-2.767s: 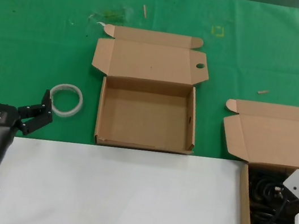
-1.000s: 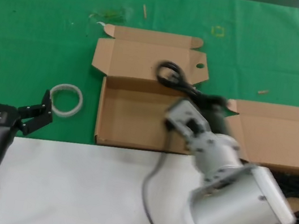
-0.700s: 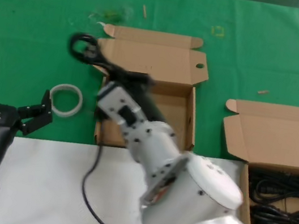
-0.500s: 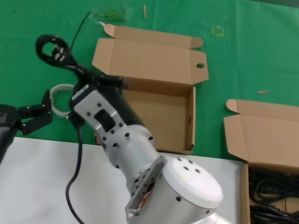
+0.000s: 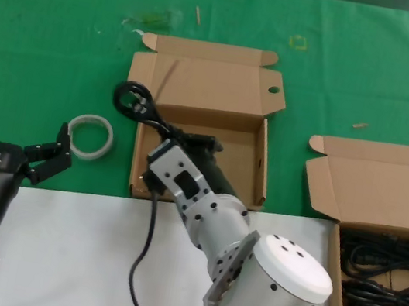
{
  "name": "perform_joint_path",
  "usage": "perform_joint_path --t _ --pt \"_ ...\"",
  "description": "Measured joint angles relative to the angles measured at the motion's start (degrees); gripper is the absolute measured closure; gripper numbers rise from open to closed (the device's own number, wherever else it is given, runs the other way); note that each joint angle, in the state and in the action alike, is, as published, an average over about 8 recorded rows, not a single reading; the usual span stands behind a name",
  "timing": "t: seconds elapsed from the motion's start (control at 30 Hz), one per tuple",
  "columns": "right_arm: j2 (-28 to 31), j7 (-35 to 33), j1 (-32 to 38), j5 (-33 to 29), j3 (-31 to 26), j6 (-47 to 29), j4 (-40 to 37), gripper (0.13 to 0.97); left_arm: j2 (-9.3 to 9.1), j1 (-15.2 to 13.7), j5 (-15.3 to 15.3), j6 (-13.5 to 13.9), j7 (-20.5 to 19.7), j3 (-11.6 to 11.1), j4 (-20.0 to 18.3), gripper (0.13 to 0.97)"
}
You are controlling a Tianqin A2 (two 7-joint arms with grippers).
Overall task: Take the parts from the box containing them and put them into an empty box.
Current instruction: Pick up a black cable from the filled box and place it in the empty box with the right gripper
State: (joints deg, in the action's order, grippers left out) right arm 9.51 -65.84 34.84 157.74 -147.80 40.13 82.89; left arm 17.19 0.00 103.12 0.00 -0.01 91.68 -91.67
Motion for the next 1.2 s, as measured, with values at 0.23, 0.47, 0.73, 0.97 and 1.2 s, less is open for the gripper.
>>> perform_joint_path --t 0.23,0.47,0.73,0.97,1.2 --pt "1.91 -0.05 -0.75 0.0 0.44 1.74 0.95 0.92 0.0 0.0 0.0 0.0 0.0 0.0 0.0 0.132" --pt "2.85 -1.25 -1.58 0.0 1.74 2.58 1.22 0.92 0.0 0.0 0.0 0.0 0.0 0.0 0.0 0.132" --pt "3.03 -8.91 -5.19 0.0 8.64 3.75 1.36 0.92 0.0 0.0 0.0 0.0 0.0 0.0 0.0 0.132" --pt "3.09 -19.16 -9.48 0.0 17.6 4.49 1.22 0.92 0.0 0.0 0.0 0.0 0.0 0.0 0.0 0.132" --pt "3.1 -23.71 -11.52 0.0 21.69 4.29 1.5 0.92 0.0 0.0 0.0 0.0 0.0 0.0 0.0 0.132"
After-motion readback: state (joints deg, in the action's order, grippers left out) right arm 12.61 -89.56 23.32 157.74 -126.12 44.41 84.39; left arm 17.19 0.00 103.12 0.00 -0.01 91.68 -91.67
